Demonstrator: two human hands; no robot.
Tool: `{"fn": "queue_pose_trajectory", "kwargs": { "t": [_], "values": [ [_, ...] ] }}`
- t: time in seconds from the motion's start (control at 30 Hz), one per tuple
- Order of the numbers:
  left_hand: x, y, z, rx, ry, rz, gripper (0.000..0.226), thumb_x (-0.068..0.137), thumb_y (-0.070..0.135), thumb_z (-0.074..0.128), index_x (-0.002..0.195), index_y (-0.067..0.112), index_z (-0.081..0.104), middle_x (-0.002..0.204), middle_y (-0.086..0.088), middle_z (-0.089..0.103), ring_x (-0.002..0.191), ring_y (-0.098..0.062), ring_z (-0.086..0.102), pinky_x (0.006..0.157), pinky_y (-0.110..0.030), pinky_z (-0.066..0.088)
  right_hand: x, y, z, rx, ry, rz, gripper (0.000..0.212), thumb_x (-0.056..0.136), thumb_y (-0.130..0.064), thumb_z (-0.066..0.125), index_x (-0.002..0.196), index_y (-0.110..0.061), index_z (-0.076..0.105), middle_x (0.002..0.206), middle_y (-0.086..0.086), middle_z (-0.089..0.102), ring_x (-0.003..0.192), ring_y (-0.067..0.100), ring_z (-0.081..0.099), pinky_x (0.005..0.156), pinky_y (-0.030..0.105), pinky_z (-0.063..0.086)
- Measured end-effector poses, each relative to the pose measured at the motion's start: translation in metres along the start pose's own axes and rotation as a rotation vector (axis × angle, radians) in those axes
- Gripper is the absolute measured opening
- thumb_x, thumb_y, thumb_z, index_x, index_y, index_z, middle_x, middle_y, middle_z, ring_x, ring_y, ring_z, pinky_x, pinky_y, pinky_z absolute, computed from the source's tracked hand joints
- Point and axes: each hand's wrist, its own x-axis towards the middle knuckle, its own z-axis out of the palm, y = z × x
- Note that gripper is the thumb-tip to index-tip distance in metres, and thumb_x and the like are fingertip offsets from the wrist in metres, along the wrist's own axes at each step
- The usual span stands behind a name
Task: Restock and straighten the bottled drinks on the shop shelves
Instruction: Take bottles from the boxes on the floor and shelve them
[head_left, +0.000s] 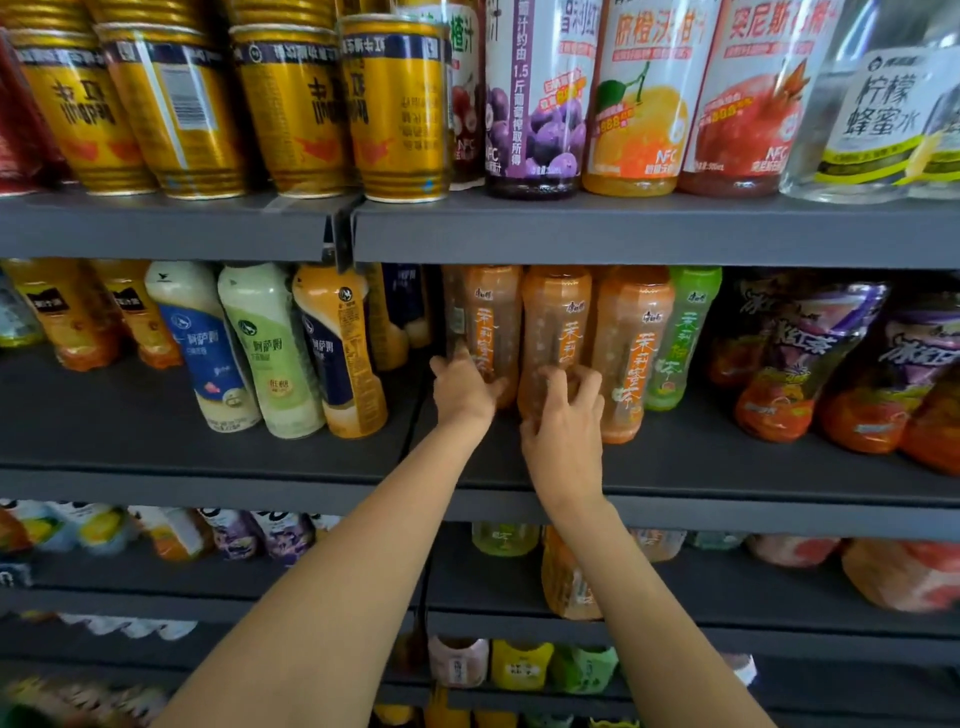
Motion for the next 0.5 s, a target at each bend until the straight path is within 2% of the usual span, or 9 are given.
{"fn": "queue_pose_trajectory", "kwargs": {
  "t": [0.07, 0.13, 0.23, 0.3, 0.37, 0.43, 0.5],
  "values": [
    [-0.001, -0.003, 0.0, -0.006, -0.003, 0.03, 0.058, 0.085, 0.017, 0.064, 0.136, 0.016, 0.037, 0.135, -0.015, 0.034, 0.12, -0.032, 0.046, 0.098, -0.035, 0.039, -0.003, -0.001, -0.002, -0.001, 0.002, 0.014, 0.042, 0.085, -0.005, 0.055, 0.126, -0.005, 0.045, 0.132, 0.021, 0.033, 0.114, 0.037, 0.04, 0.084, 0.038, 0.047],
    [-0.008, -0.012, -0.004, -0.036, 0.008, 0.095, 0.06, 0.085, 0.012, 0.062, 0.138, 0.018, 0.035, 0.134, -0.013, 0.035, 0.117, -0.029, 0.048, 0.098, -0.034, 0.04, -0.01, -0.004, -0.003, 0.006, 0.044, 0.018, 0.037, 0.085, -0.006, 0.055, 0.121, -0.003, 0.048, 0.129, 0.021, 0.036, 0.114, 0.036, 0.041, 0.077, 0.039, 0.051],
    [-0.027, -0.034, -0.025, -0.108, 0.088, 0.253, 0.055, 0.084, 0.007, 0.06, 0.135, 0.013, 0.038, 0.13, -0.009, 0.041, 0.114, -0.018, 0.05, 0.095, -0.027, 0.043, -0.022, -0.018, 0.0, 0.074, 0.119, -0.063, 0.028, 0.082, -0.003, 0.058, 0.11, 0.0, 0.053, 0.122, 0.024, 0.043, 0.109, 0.038, 0.046, 0.067, 0.036, 0.05],
    [-0.046, -0.057, -0.05, -0.115, 0.15, 0.385, 0.048, 0.084, 0.002, 0.057, 0.129, 0.01, 0.042, 0.123, -0.004, 0.046, 0.104, -0.005, 0.047, 0.089, -0.019, 0.041, -0.032, -0.039, 0.007, 0.128, 0.139, -0.162, 0.027, 0.08, -0.001, 0.059, 0.107, 0.001, 0.054, 0.117, 0.025, 0.046, 0.104, 0.039, 0.05, 0.068, 0.028, 0.044],
    [-0.071, -0.094, -0.08, -0.099, 0.197, 0.45, 0.042, 0.084, 0.001, 0.055, 0.125, 0.008, 0.046, 0.115, 0.0, 0.048, 0.098, 0.0, 0.044, 0.085, -0.016, 0.038, -0.045, -0.068, 0.017, 0.205, 0.119, -0.247, 0.028, 0.081, 0.002, 0.057, 0.108, 0.0, 0.054, 0.114, 0.023, 0.047, 0.102, 0.037, 0.052, 0.071, 0.018, 0.036],
    [-0.099, -0.147, -0.113, -0.071, 0.23, 0.432, 0.037, 0.085, 0.0, 0.053, 0.121, 0.006, 0.048, 0.111, -0.001, 0.051, 0.098, -0.004, 0.047, 0.082, -0.016, 0.038, -0.063, -0.106, 0.032, 0.287, 0.067, -0.325, 0.027, 0.082, 0.001, 0.055, 0.109, 0.001, 0.054, 0.113, 0.021, 0.047, 0.102, 0.036, 0.052, 0.073, 0.02, 0.036],
    [-0.132, -0.21, -0.147, -0.013, 0.21, 0.304, 0.035, 0.087, 0.003, 0.052, 0.121, 0.008, 0.048, 0.11, -0.001, 0.053, 0.094, -0.008, 0.05, 0.078, -0.019, 0.041, -0.093, -0.148, 0.052, 0.328, -0.051, -0.404, 0.026, 0.083, 0.0, 0.054, 0.109, 0.0, 0.053, 0.112, 0.018, 0.049, 0.1, 0.034, 0.053, 0.075, 0.029, 0.04]
  ]
}}
